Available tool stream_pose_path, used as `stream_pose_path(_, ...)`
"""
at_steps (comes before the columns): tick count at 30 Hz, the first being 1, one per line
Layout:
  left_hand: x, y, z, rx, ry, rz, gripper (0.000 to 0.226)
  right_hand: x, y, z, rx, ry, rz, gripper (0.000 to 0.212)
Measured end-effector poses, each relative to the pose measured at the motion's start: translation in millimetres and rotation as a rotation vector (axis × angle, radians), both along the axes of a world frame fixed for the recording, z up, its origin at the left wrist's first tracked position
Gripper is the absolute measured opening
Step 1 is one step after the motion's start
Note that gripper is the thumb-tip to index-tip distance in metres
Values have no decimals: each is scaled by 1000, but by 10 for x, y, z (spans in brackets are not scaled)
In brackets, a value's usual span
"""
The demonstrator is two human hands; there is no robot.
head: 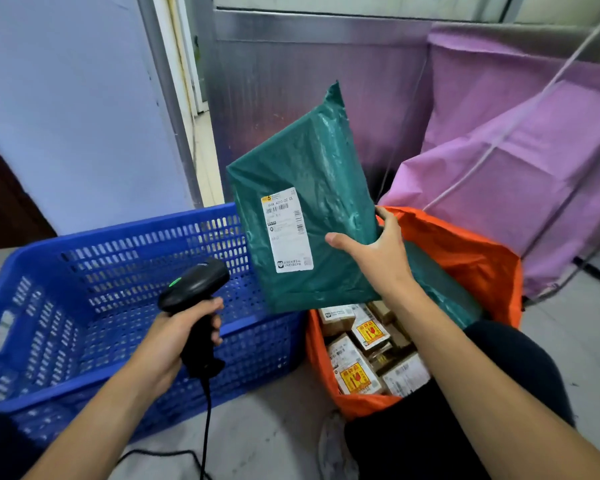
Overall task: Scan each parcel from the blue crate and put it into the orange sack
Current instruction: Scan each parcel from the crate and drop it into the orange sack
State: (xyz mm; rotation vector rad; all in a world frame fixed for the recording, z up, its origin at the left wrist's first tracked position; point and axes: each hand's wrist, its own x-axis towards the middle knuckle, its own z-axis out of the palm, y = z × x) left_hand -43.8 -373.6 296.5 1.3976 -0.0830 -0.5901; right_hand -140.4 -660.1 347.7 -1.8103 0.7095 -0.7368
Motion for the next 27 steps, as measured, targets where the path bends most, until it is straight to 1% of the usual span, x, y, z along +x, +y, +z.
stream_pose_path(3, -21, -99, 20, 10, 12, -18, 8, -96, -351, 160, 65, -8, -10, 104)
stream_pose_path(7, -26, -193, -23, 37, 21, -48, 8, -341, -836, 281, 256, 6, 1, 87)
stream_pose_path(12, -20, -274, -98, 77, 33, -105, 12, -476, -1412, 81, 302, 125, -94, 87)
stream_pose_path(16, -29, -332, -148, 86, 54, -113, 25, -572, -1749, -104, 422, 271, 16, 74)
stream_pose_path(18, -40, -359, -154, 90, 63, -110, 23, -610, -1837, -195, 452, 340, 49, 77)
stream_pose_path(20, -51, -391, -171, 94, 55, -91, 20, -598, -1916, -263, 433, 385, 55, 83)
stream_pose_path(23, -65, -424, -170, 101, 22, -72, 19, -553, -1960, -297, 454, 439, 110, 65)
stream_pose_path(27, -63, -444, -186, 132, 7, -90, 12, -535, -1983, -471, 498, 593, 125, 59)
